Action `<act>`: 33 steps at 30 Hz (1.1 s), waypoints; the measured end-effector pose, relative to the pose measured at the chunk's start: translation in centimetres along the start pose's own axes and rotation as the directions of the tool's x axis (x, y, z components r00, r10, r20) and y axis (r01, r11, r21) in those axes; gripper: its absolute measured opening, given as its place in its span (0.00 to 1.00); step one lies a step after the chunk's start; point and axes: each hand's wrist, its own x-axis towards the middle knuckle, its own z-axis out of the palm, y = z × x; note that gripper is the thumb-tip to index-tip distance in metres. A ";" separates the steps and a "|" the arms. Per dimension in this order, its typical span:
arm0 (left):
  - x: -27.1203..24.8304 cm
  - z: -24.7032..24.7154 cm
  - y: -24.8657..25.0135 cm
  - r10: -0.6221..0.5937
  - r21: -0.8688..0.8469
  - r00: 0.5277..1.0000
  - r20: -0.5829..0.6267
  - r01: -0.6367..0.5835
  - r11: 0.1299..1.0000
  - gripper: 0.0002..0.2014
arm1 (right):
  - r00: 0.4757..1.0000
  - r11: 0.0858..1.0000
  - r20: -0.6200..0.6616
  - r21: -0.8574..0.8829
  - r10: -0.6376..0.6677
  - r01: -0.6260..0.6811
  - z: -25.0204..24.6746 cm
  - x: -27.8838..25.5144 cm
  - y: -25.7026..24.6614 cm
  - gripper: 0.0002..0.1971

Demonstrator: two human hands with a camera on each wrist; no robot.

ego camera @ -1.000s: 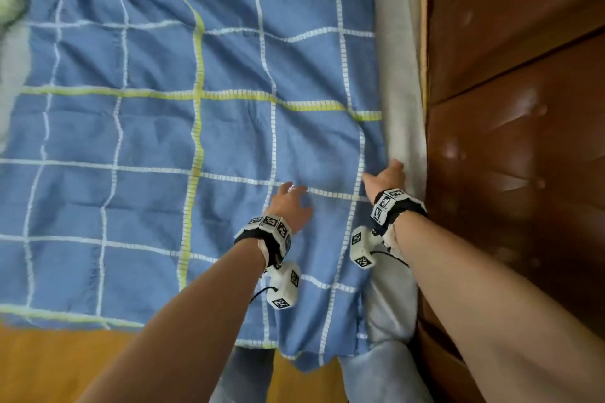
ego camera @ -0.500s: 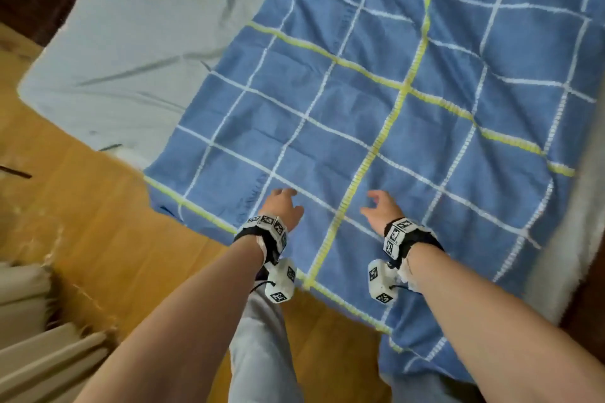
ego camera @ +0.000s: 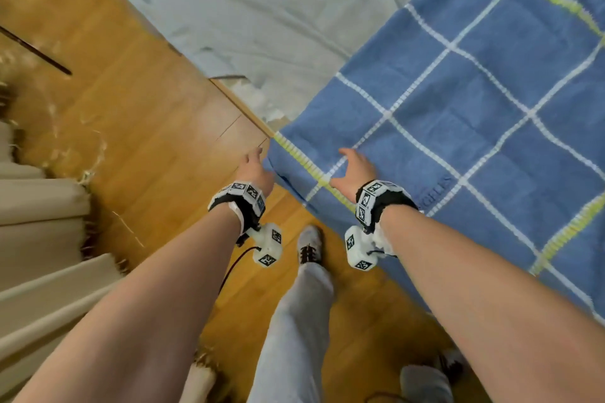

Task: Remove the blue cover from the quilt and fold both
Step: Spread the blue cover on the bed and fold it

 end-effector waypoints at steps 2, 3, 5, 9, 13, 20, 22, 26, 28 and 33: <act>2.9 0.6 -1.5 0.038 -0.047 0.999 0.026 -0.037 0.998 0.33 | 0.999 0.995 -0.046 -0.101 0.016 -0.020 1.7 1.2 -0.2 0.36; 4.2 1.1 -1.7 0.071 -0.074 0.997 0.042 -0.067 0.995 0.34 | 0.996 0.985 -0.084 -0.167 0.019 -0.032 2.3 1.8 -0.1 0.35; 6.7 2.3 -1.4 0.112 -0.140 0.990 0.083 -0.100 0.985 0.34 | 0.988 0.964 -0.155 -0.260 0.017 -0.057 2.9 2.5 0.4 0.33; 9.7 3.9 -1.2 0.049 -0.080 0.977 0.208 -0.033 0.996 0.12 | 0.983 0.952 -0.186 -0.303 -0.007 -0.051 3.1 3.4 0.9 0.30; 8.5 3.2 -3.7 -0.035 0.100 0.948 0.318 0.003 0.995 0.06 | 0.977 0.947 -0.201 -0.294 0.072 -0.131 3.2 3.6 0.0 0.30; 1.6 -3.5 -13.1 -0.236 0.173 0.903 0.360 0.184 0.968 0.06 | 0.971 0.955 -0.098 -0.184 0.219 -0.233 4.9 1.5 -3.4 0.32; -0.8 -4.4 -14.7 -0.190 0.093 0.917 0.350 0.168 0.981 0.09 | 0.972 0.960 -0.064 -0.156 0.226 -0.234 5.7 -0.2 -3.4 0.32; -4.5 -5.3 -13.7 -0.055 0.009 0.964 0.260 0.054 0.998 0.08 | 0.979 0.970 0.006 -0.134 0.205 -0.203 7.1 -4.8 -3.8 0.32; -6.1 -5.7 -12.4 -0.006 -0.003 0.973 0.231 0.006 1.000 0.11 | 0.981 0.977 0.021 -0.100 0.192 -0.189 6.6 -7.1 -4.3 0.33; -10.6 -9.0 -7.8 0.127 0.037 0.977 0.174 -0.135 0.990 0.18 | 0.979 0.979 0.012 0.013 0.204 -0.204 0.2 -12.9 -6.1 0.29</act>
